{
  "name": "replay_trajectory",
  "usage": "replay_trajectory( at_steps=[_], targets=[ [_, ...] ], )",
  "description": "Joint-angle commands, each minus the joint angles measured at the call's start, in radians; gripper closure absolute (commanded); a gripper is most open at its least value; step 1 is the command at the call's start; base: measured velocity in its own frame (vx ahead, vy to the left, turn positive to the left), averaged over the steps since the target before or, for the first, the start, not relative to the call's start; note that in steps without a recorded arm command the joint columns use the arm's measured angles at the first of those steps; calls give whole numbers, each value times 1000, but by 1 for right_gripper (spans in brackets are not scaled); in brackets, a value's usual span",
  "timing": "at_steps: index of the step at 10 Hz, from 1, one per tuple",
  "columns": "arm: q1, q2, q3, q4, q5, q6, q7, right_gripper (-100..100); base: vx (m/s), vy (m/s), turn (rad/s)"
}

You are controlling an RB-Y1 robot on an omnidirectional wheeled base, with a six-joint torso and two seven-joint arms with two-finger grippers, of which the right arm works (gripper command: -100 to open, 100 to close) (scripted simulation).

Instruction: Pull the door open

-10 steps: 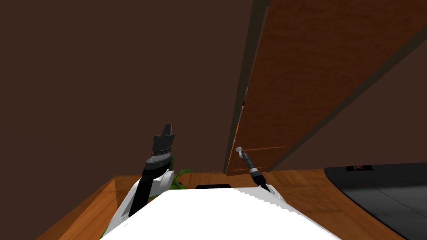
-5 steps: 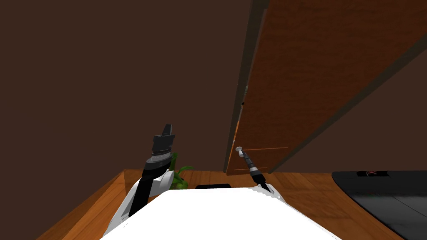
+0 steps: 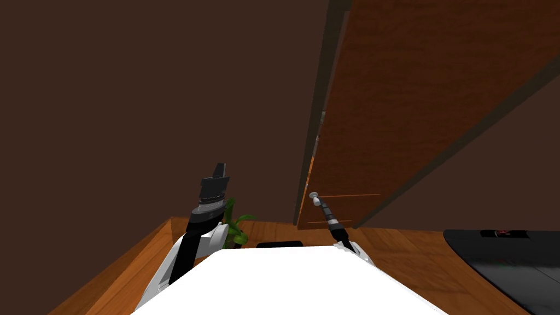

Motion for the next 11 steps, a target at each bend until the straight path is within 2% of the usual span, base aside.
replay_trajectory(
  at_steps=[1,2,4,6,7,8,10,11],
  targets=[
    [-15,10,28,20,-26,-17,-50,100,-40,-20,79],
    [-15,10,28,20,-26,-17,-52,100,-37,-11,52],
    [-20,6,51,21,-81,-10,-121,100,-64,-30,143],
    [-20,6,51,21,-81,-10,-135,100,-35,-19,-7],
    [-22,4,63,22,-109,-6,-176,100,-42,-7,58],
    [-22,4,63,22,-109,-6,-177,100,-40,-17,75],
    [-26,0,88,23,-166,2,-242,100,-62,-42,115],
    [-26,0,88,23,-166,2,-261,100,-59,-29,47]
  ],
)
